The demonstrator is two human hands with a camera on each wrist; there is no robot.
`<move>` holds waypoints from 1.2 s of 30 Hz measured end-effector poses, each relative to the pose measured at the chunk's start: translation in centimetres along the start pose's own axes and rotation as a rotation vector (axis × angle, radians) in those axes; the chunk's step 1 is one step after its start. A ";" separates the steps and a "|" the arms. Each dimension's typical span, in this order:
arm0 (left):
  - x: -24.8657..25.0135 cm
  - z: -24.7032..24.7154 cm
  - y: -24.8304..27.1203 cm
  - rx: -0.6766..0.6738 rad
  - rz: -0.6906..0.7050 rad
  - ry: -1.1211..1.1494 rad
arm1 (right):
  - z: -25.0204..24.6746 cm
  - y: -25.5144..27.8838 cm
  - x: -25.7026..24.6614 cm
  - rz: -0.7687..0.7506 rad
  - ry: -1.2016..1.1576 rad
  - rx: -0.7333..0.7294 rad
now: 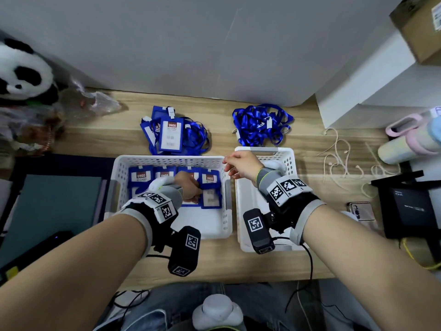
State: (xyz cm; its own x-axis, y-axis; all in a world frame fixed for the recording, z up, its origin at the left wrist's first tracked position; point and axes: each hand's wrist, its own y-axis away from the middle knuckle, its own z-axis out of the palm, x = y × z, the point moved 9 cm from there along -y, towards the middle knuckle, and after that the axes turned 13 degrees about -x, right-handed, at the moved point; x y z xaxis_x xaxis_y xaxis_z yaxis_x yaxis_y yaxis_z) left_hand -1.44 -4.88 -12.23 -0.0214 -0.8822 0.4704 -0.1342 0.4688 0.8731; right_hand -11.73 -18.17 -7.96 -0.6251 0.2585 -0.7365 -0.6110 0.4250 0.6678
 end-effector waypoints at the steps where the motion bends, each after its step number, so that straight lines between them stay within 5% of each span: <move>1: -0.1 -0.2 0.0 -0.002 -0.007 -0.003 | -0.1 -0.2 -0.2 -0.001 0.002 -0.001; 9: 0.4 -1.9 -0.4 0.031 0.008 -0.063 | 1.1 -2.1 -2.0 0.016 0.035 -0.051; 14: 3.4 -5.0 0.6 -0.041 0.160 0.088 | 2.2 -4.0 -4.1 0.002 0.019 -0.078; 18: 5.4 -10.2 1.1 0.093 0.222 0.224 | 3.5 -6.1 -5.9 0.007 0.003 -0.088; 26: 4.5 -15.4 -1.5 0.303 0.079 0.265 | 5.7 -10.4 -7.0 0.072 0.114 -0.125; 36: 2.9 -15.6 -4.3 0.231 -0.027 0.194 | 8.1 -12.4 -5.7 0.219 0.319 -0.236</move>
State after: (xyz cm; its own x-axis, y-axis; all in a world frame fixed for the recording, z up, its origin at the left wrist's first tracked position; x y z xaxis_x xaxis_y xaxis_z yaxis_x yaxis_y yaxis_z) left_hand 14.52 -8.75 -12.62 0.1723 -0.8587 0.4826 -0.3543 0.4032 0.8438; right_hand 3.32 -17.92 -12.96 -0.8479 0.0240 -0.5296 -0.5185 0.1714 0.8377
